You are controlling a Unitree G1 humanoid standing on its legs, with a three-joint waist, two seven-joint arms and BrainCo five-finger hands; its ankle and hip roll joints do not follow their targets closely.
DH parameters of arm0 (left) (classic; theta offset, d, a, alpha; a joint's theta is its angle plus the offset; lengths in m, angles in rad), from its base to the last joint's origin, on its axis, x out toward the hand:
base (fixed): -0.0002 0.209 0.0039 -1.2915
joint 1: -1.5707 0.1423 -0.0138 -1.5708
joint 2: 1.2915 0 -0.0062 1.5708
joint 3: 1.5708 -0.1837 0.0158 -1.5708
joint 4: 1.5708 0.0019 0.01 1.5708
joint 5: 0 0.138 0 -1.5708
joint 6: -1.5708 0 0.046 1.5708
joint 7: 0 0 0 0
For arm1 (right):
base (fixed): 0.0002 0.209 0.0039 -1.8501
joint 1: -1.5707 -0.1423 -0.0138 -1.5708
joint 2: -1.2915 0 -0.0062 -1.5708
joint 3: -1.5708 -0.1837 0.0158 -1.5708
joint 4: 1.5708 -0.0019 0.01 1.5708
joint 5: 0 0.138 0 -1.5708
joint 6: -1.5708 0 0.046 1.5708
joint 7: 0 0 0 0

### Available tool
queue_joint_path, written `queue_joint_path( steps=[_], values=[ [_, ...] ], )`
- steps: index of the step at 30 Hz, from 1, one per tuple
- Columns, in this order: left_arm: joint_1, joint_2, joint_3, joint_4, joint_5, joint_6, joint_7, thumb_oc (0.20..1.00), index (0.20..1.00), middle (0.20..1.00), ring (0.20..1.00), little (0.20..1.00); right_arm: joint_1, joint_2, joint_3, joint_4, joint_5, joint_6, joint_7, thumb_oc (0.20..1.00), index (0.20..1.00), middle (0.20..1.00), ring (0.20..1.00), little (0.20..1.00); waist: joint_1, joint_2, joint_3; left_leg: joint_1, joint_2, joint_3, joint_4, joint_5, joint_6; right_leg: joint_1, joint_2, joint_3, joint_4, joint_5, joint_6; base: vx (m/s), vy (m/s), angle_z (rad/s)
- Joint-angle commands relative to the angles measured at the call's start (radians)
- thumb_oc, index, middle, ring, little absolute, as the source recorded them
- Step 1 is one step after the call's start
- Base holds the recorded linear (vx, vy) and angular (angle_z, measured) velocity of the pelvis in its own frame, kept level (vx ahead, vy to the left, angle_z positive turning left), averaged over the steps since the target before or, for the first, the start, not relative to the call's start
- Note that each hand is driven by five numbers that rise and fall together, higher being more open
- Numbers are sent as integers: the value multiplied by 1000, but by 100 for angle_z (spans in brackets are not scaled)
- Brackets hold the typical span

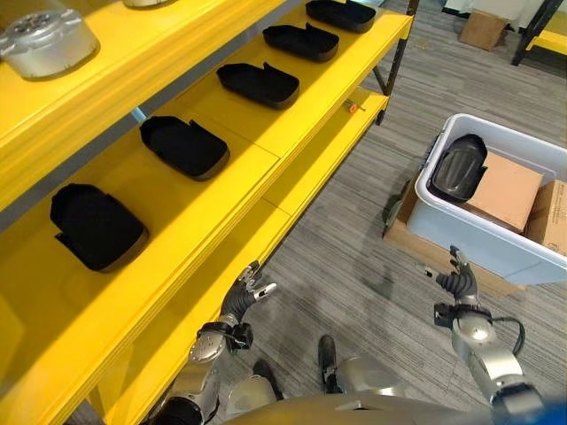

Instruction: Move parts from the plastic box to the shelf.

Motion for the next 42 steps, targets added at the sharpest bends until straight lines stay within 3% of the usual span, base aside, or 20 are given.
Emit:
queue_joint_path(
  steps=[1,6,15,17,18,19,20,23,25,28,32,36,42],
  values=[
    [25,26,1,-31,-6,-9,-5,1000,1000,1000,1000,1000,-47,18,9,-40,-25,-70,-25,1000,1000,1000,1000,1000,48,11,-13,23,-64,-82,-43,0,76,-36,-81,-23,-9,96,185,93,-28,-78],
    [63,29,-20,-42,3,-23,14,1000,1000,1000,1000,1000,-64,34,33,-61,-49,-73,-19,1000,1000,1000,1000,1000,66,22,-28,36,-109,-158,-108,11,99,-39,-52,21,-17,96,185,99,45,-46],
    [70,5,-23,7,19,-61,-2,1000,1000,1000,1000,1000,-75,48,45,-60,-48,-61,4,1000,1000,1000,1000,1000,79,-2,-71,57,-92,-123,-134,15,95,0,-45,2,-22,75,177,76,110,-6],
    [65,0,-19,30,17,-64,12,1000,1000,1000,1000,1000,-107,55,58,-58,-51,-56,11,1000,1000,1000,1000,1000,96,-12,-72,67,-80,-81,-134,10,95,7,-52,-58,31,44,178,28,98,-30],
    [55,2,-8,68,17,-77,16,1000,1000,1000,1000,1000,-156,71,78,-50,-41,-50,12,1000,1000,1000,1000,1000,126,-14,-48,84,-51,-27,-134,14,104,-49,-122,-157,229,41,213,-30,14,-75],
    [54,2,-6,73,16,-80,15,1000,1000,1000,1000,1000,-160,73,81,-48,-40,-53,11,1000,1000,1000,1000,1000,130,-14,-45,86,-49,-21,-134,15,105,-52,-132,-167,238,44,217,-26,-67,-108],
    [52,5,1,91,18,-94,7,1000,1000,1000,1000,1000,-175,82,92,-37,-38,-67,3,1000,1000,1000,1000,1000,146,-17,-37,96,-38,-3,-133,16,106,-53,-181,-204,245,69,237,79,-146,-104],
    [52,15,3,106,29,-110,-6,1000,1000,1000,1000,1000,-184,95,105,-31,-42,-91,-21,1000,1000,1000,1000,1000,158,-26,-27,128,-29,-6,-129,-5,100,-27,-257,-204,180,140,290,92,-213,-78],
    [46,24,-8,115,35,-125,-8,1000,1000,1000,1000,1000,-182,107,106,-31,-52,-96,-51,1000,1000,1000,1000,1000,152,-34,-24,139,-13,10,-126,2,95,-43,-339,-170,71,279,314,11,-363,-47],
    [45,30,-10,121,22,-116,-9,1000,1000,1000,1000,1000,-186,119,99,-23,-75,-87,-70,1000,1000,1000,1000,1000,150,-32,-19,166,25,38,-125,-19,75,-57,-390,-173,50,324,347,72,-315,-37],
    [52,45,-11,104,42,-101,-21,1000,1000,1000,1000,1000,-181,90,73,-30,-84,-54,-96,1000,1000,1000,1000,1000,145,-29,-21,157,90,90,-83,-11,48,-15,-381,-218,5,270,336,125,-421,-56],
    [63,52,9,81,37,-75,-33,1000,1000,1000,1000,1000,-169,53,42,-30,-104,-27,-117,1000,1000,1000,1000,1000,130,-33,-31,163,118,99,-69,-1,34,12,-334,-218,9,193,315,171,-325,-21],
    [74,36,8,34,31,-54,-44,1000,1000,1000,1000,1000,-154,-1,-19,-18,-149,-12,-144,1000,1000,1000,1000,1000,102,-36,-42,159,174,109,-18,6,4,49,-257,-217,29,93,239,172,-288,-14]
  ],
)
